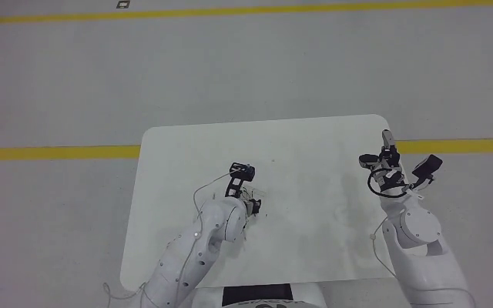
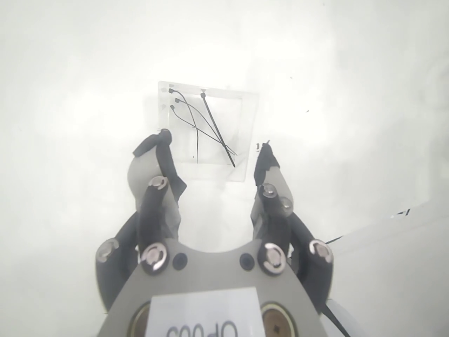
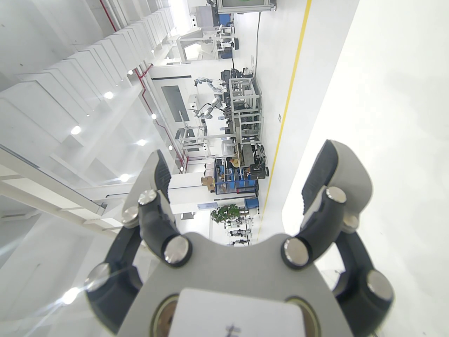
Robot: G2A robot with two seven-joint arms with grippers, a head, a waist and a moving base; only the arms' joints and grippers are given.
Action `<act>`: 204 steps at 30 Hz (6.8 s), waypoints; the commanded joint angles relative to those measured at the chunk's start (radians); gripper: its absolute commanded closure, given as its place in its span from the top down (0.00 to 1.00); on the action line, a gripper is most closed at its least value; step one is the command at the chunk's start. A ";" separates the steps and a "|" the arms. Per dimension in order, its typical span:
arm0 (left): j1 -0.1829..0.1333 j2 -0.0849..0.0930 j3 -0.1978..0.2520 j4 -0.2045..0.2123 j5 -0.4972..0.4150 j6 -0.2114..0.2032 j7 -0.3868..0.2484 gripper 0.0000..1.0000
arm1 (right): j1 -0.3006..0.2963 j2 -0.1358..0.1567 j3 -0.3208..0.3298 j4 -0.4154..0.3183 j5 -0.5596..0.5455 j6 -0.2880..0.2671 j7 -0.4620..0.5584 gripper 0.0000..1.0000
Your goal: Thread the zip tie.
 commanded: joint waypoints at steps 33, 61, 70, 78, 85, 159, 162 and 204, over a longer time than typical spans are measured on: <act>0.014 -0.069 -0.064 0.074 0.135 0.000 0.019 0.31 | 0.000 0.000 0.000 0.000 0.000 0.000 0.000 1.00; -0.057 -0.120 -0.047 0.224 0.134 0.000 0.009 0.23 | 0.000 0.000 0.000 0.000 0.000 0.000 0.000 1.00; -0.081 -0.136 -0.048 0.273 0.134 0.000 0.010 0.15 | 0.000 0.000 0.000 0.000 0.000 0.000 0.000 1.00; -0.092 -0.146 -0.055 0.299 0.136 0.000 0.011 0.14 | 0.000 0.000 0.000 0.000 0.000 0.000 0.000 1.00; -0.096 -0.153 -0.058 0.310 0.143 0.000 0.008 0.10 | 0.000 0.000 0.000 0.000 0.000 0.000 0.000 1.00; -0.087 -0.133 -0.041 0.270 0.136 -0.010 -0.042 0.22 | 0.000 0.000 0.000 0.000 0.000 0.000 0.000 1.00; -0.092 -0.133 -0.038 0.279 0.133 -0.008 -0.042 0.23 | 0.000 0.000 0.000 0.000 0.000 0.000 0.000 1.00; 0.000 -0.103 -0.059 0.091 0.168 -0.032 -0.038 0.00 | 0.000 0.000 0.000 0.000 0.000 0.000 0.000 1.00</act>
